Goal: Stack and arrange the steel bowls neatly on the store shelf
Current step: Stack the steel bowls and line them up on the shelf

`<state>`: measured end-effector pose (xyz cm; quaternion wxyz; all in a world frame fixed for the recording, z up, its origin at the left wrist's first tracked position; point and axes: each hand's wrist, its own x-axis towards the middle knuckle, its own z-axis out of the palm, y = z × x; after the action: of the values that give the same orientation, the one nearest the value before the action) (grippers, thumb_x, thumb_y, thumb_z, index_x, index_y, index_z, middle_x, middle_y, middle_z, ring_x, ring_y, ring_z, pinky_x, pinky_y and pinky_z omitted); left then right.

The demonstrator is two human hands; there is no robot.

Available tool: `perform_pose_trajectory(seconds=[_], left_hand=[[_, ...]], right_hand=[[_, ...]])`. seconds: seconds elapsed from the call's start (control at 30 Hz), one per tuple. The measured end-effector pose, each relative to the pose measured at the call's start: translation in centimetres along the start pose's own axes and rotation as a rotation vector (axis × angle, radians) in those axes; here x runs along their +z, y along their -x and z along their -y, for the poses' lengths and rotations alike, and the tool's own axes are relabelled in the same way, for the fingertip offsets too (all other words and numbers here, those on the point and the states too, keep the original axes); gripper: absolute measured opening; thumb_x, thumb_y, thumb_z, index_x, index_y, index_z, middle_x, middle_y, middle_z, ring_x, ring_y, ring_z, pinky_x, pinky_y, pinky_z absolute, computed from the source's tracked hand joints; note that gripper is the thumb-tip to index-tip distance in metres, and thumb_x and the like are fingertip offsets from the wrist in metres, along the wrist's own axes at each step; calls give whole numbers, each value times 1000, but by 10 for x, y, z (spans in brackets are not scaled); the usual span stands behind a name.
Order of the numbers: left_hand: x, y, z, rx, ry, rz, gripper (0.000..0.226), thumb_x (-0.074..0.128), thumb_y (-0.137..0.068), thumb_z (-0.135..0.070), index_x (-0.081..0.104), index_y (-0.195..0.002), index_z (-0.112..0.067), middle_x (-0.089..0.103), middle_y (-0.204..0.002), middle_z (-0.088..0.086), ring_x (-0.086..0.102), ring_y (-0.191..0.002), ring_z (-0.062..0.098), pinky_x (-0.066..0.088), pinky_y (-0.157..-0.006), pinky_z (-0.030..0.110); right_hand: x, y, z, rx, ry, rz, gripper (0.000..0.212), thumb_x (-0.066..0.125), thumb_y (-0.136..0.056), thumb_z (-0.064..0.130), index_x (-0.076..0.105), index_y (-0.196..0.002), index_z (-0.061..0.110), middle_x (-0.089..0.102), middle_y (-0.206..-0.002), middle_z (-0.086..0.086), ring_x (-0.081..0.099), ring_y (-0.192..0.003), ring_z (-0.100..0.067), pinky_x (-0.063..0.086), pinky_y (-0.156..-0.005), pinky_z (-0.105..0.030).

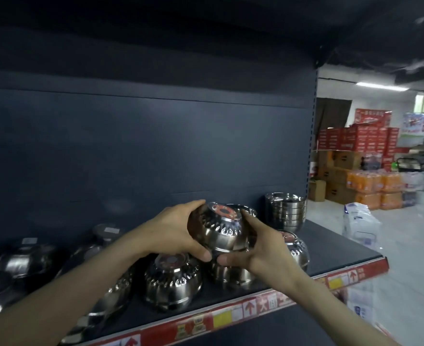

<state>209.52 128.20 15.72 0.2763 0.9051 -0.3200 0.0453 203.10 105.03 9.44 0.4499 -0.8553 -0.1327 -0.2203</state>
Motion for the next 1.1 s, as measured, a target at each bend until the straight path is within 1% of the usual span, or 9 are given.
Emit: perform_pose_trajectory(seconds=[0.13,0.3,0.37,0.5,0.6,0.77,0.9,1.0,1.1], left_hand=[[23,-12,-13,60,126,-52,135,102,-55,-46,27,-166,-38,53,-151,-25,49,-140,-1,39,-118,25],[54,-28,-36,144,299,-43,149,97,-47,-62,19,-170,-31,52,-155,-22,50,-142,-4,39,-124,32],[62,-34,-45,172,368,-28,151,99,-46,-63,21,-170,-26,55,-153,-21,52,-140,-5,40,-124,34],[79,-43,-62,233,425,-5,86,102,-67,-26,56,-137,-44,77,-123,-21,69,-120,-2,52,-103,20],[86,-48,-72,258,507,5,67,96,-75,-12,60,-119,-47,78,-116,-23,72,-114,-2,54,-97,16],[92,-53,-86,285,630,-38,121,97,-62,-48,35,-163,-26,69,-126,-37,65,-123,-9,47,-104,14],[94,-51,-88,294,675,-11,120,100,-66,-45,35,-164,-22,71,-130,-29,65,-125,-7,49,-103,14],[95,-45,-93,286,685,-35,113,96,-72,-39,32,-165,-25,70,-126,-35,64,-124,-10,50,-101,12],[98,-40,-96,334,683,-91,108,88,-76,-61,29,-165,-43,61,-144,-32,55,-138,-6,43,-122,38]], right_hand=[[-32,11,-5,-1,34,-76,82,103,-65,20,51,-119,52,69,-101,48,68,-101,18,52,-87,-7],[-68,27,-16,13,39,-155,100,104,-65,26,52,-149,38,76,-120,28,70,-115,6,56,-102,-23],[-82,33,-19,16,25,-188,116,104,-65,34,41,-162,28,69,-125,34,62,-118,18,50,-103,-12],[-105,43,-23,12,46,-229,121,100,-62,55,41,-164,29,66,-137,31,54,-134,13,43,-118,-24],[-117,46,-24,15,52,-261,105,99,-63,54,47,-153,40,66,-123,43,55,-131,16,41,-111,-11],[-133,48,-24,17,57,-232,129,86,-61,83,36,-167,28,69,-113,30,62,-130,-2,44,-122,-38],[-137,51,-21,29,66,-169,123,85,-69,78,29,-169,33,61,-149,19,54,-142,-5,41,-124,-45],[-137,51,-22,25,46,-191,115,86,-75,68,31,-168,31,71,-126,14,65,-125,-6,49,-116,-44],[-135,51,-22,27,-6,-234,103,88,-81,50,36,-166,26,75,-124,11,70,-118,-4,56,-106,-31]])
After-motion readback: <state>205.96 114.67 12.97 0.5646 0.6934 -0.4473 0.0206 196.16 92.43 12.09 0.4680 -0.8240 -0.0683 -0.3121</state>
